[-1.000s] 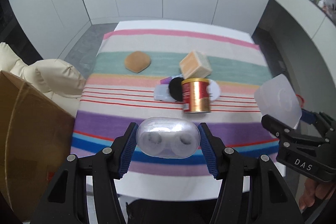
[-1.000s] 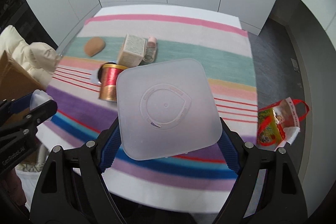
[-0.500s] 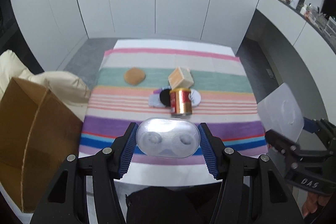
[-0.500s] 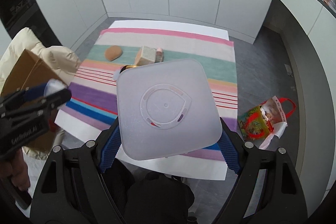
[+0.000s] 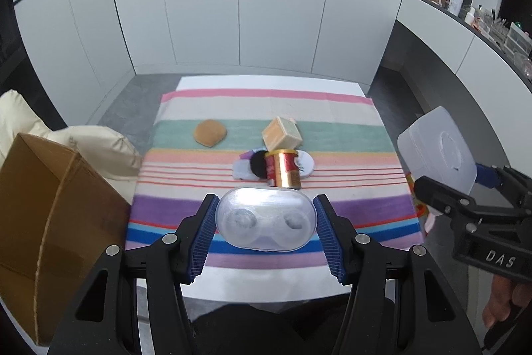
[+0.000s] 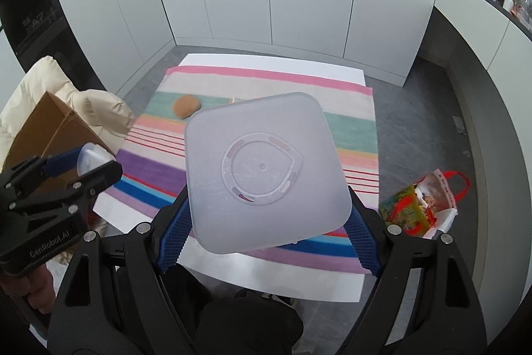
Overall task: Organize objects
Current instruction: 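Lift and carry the lens case and frosted box toward the cardboard box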
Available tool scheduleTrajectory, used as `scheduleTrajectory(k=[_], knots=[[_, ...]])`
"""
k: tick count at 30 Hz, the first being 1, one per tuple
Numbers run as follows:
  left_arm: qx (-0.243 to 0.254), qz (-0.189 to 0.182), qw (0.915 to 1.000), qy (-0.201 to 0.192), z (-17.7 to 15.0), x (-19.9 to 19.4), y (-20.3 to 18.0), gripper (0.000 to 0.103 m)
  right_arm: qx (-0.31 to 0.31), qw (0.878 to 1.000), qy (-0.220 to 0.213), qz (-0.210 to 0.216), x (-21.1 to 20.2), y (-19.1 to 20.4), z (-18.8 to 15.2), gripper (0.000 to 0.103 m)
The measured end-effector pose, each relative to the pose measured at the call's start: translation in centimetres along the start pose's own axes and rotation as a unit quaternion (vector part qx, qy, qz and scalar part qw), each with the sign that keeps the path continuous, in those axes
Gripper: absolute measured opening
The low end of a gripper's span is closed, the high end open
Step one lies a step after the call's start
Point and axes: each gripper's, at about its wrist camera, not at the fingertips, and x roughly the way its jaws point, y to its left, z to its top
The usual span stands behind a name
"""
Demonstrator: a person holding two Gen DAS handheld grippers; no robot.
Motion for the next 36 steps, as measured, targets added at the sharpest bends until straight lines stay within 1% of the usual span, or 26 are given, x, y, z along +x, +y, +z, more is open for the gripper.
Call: scheduleTrajectory(k=[1, 6, 16, 26, 36], knots=[[0.001, 0.005, 1.0, -0.005, 0.1, -0.1, 0.3, 0.059, 0.0, 1.0, -0.002, 0.0, 0.0, 0.1, 0.2, 0.085], [-0.023, 0.009, 0.9995, -0.018, 0.4, -0.5, 2.2, 0.059, -0.016, 1.0, -0.007, 0.0, 0.5, 1.6, 0.6, 0.085], [-0.051, 0.025, 0.9981, -0.024, 0.0, -1.0, 5.6, 0.059, -0.039, 0.999, -0.01, 0.019, 1.3, 5.0, 1.1, 0.085], [-0.074, 0.047, 0.9955, -0.036, -0.9, -2.3, 9.0, 0.059, -0.059, 0.997, -0.016, 0.041, 1.7, 8.4, 2.0, 0.085], [-0.104, 0.075, 0.9907, -0.045, -2.3, -3.8, 13.6, 0.059, -0.082, 0.994, -0.016, 0.069, 2.5, 13.0, 2.6, 0.085]])
